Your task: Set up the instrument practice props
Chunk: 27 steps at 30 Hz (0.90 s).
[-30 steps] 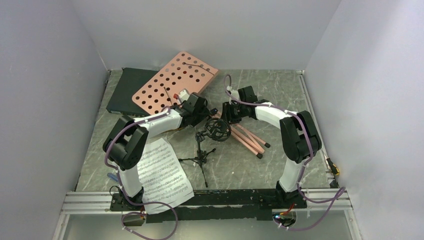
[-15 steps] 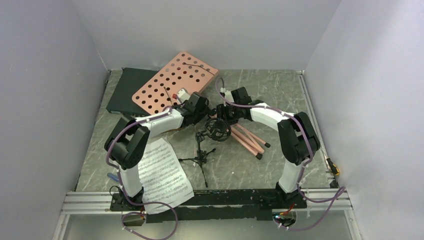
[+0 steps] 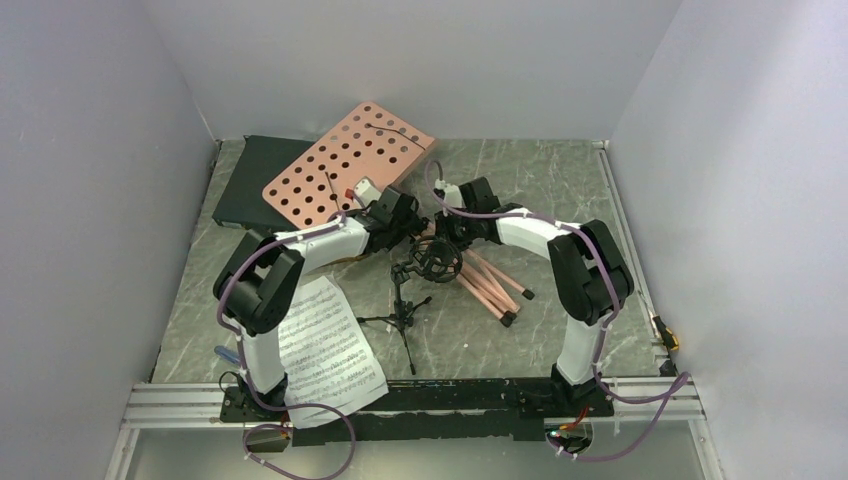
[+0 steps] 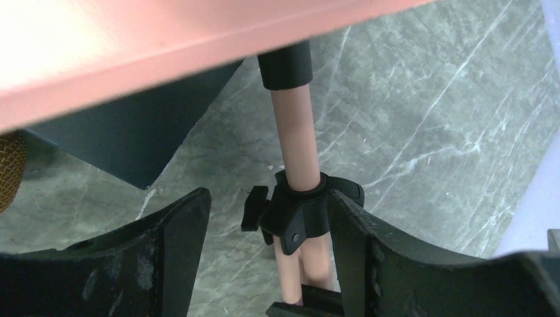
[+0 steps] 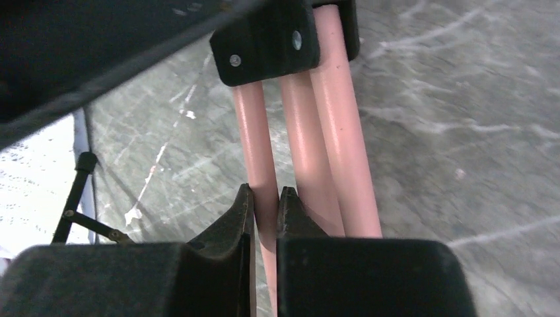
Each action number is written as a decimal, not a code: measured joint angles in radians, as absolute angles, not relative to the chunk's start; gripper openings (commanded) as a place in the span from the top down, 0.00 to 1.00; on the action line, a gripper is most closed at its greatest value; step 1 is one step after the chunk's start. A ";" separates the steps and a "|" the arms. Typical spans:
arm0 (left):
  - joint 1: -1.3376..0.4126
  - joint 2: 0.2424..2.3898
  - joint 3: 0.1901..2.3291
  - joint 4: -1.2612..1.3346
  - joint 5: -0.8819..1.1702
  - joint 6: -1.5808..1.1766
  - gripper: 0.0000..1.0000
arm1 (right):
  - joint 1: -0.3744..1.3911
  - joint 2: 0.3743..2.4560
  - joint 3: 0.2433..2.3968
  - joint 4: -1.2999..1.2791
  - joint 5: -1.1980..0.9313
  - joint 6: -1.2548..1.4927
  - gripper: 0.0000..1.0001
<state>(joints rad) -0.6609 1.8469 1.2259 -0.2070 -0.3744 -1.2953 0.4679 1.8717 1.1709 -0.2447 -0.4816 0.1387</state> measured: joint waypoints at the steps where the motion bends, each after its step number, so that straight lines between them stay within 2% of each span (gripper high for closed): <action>1: -0.661 1.851 1.226 -0.207 -0.372 -1.298 0.30 | 0.471 1.870 1.161 -0.225 -0.494 0.138 1.00; 14: -0.661 1.843 1.225 -0.230 -0.378 -1.297 0.31 | 0.505 1.828 1.055 -0.059 -0.506 0.237 1.00; 21: -0.661 1.747 1.212 -0.273 -0.418 -1.197 0.19 | 0.521 1.814 1.029 -0.033 -0.502 0.286 1.00; 27: -0.633 1.547 1.212 -0.337 -0.399 -1.039 0.14 | 0.526 1.806 1.017 -0.028 -0.497 0.299 1.00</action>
<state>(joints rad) -0.6334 1.5467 1.2121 -0.3374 -0.3992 -1.0393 0.5259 1.8057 1.0168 -0.0277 -0.4973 0.2989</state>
